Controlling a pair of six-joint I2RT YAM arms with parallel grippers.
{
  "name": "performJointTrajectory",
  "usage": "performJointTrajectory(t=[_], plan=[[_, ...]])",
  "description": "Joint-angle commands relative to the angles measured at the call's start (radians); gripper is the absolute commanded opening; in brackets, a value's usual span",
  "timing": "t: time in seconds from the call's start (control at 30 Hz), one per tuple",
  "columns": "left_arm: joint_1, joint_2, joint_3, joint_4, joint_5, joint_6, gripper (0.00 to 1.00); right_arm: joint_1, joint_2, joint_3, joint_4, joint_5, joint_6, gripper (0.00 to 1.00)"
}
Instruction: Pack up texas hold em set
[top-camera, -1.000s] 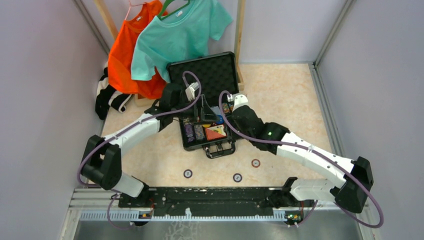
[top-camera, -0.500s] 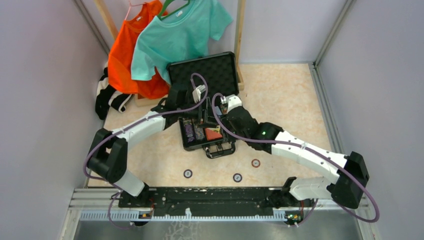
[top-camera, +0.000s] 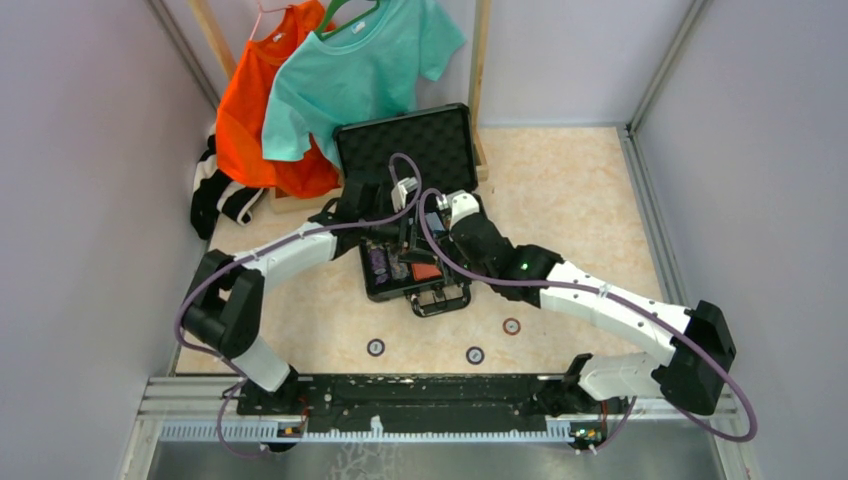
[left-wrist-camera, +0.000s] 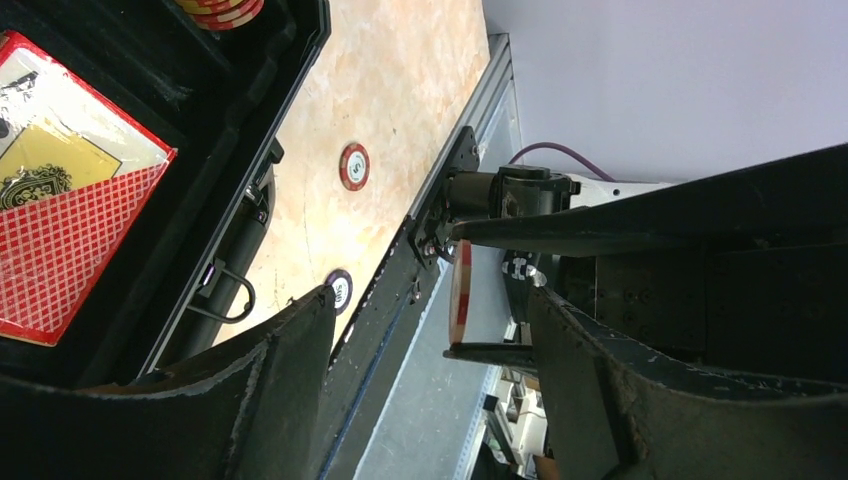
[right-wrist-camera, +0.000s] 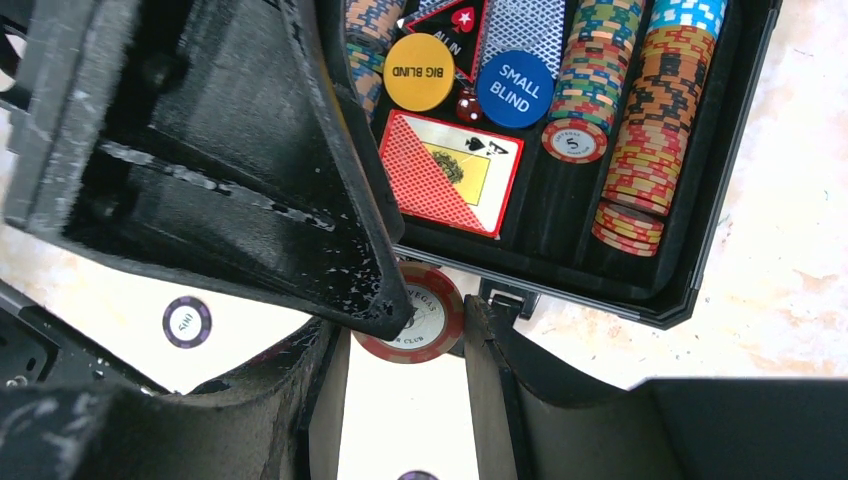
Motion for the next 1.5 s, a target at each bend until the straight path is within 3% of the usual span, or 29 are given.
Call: performJointTrajectory(t=[0.0, 0.3, 0.77, 1.23, 1.47], plan=[[-0.015, 0.02, -0.001, 0.025, 0.029, -0.001, 0.75, 0.014, 0.008, 0.062, 0.057, -0.002, -0.016, 0.29], [-0.037, 0.037, 0.008, 0.032, 0.035, -0.011, 0.68, 0.018, 0.032, 0.074, 0.073, -0.014, -0.018, 0.29], [-0.055, 0.046, -0.026, 0.079, 0.065, -0.026, 0.45, 0.021, 0.072, 0.075, 0.092, -0.019, -0.021, 0.29], [-0.057, 0.025, -0.104, 0.085, 0.086, 0.003, 0.36, 0.02, 0.083, 0.1, 0.075, 0.011, -0.033, 0.29], [-0.058, 0.018, -0.102, 0.086, 0.095, 0.006, 0.22, 0.02, 0.089, 0.096, 0.073, 0.022, -0.036, 0.29]])
